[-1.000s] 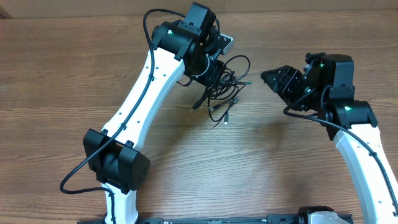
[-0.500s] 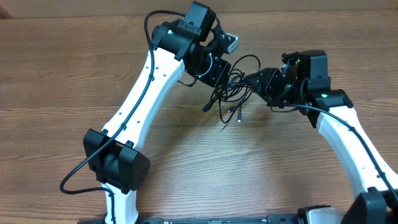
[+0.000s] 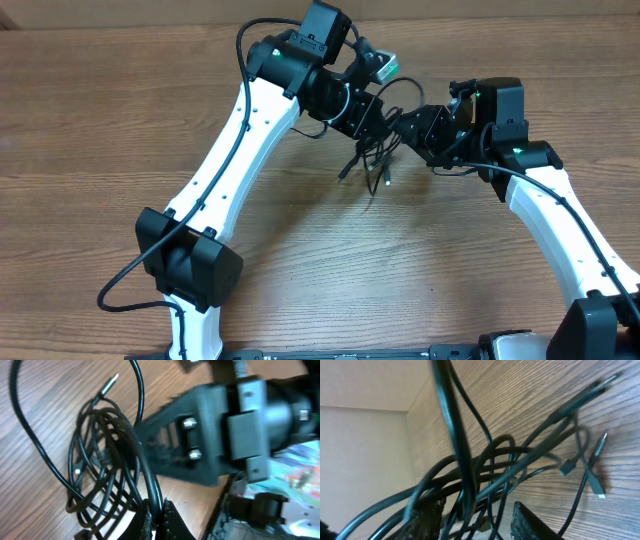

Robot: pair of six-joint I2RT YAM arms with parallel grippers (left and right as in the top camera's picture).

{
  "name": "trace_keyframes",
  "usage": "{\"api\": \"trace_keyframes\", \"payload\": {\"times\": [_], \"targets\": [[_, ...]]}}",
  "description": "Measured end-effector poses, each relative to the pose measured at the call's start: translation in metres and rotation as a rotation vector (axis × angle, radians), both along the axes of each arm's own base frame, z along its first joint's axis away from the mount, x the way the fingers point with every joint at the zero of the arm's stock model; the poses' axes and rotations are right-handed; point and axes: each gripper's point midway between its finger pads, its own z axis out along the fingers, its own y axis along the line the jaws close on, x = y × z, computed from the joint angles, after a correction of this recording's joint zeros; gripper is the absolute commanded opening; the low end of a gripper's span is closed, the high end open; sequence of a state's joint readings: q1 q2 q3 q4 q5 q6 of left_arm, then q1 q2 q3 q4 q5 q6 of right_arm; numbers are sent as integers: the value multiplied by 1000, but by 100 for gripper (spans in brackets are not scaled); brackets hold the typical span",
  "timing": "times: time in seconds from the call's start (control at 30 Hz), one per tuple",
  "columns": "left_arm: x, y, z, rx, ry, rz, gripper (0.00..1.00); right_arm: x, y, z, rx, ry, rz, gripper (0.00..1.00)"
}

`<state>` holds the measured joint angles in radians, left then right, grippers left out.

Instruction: Untangle cables

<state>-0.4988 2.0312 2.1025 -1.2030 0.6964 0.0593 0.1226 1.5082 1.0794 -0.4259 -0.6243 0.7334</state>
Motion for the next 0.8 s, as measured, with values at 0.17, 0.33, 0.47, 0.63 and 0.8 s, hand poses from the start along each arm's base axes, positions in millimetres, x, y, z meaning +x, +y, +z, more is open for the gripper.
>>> {"api": "trace_keyframes", "payload": {"times": [0.17,0.33,0.47,0.63,0.8], "targets": [[-7,-16,8,-52,-12,-44,4,0,1,0,1,1,0,27],[-11,-26,11,-73,-11,-55,4,0,7,2,4,-14,14,4],[-14,-26,9,-60,2,-49,4,0,8,3,0,-21,19,4],[-15,-9,-9,69,25,3,4,0,6,1,-15,-24,17,4],[-3,18,-29,250,17,134,5,4,6,6,-6,-49,17,4]]}}
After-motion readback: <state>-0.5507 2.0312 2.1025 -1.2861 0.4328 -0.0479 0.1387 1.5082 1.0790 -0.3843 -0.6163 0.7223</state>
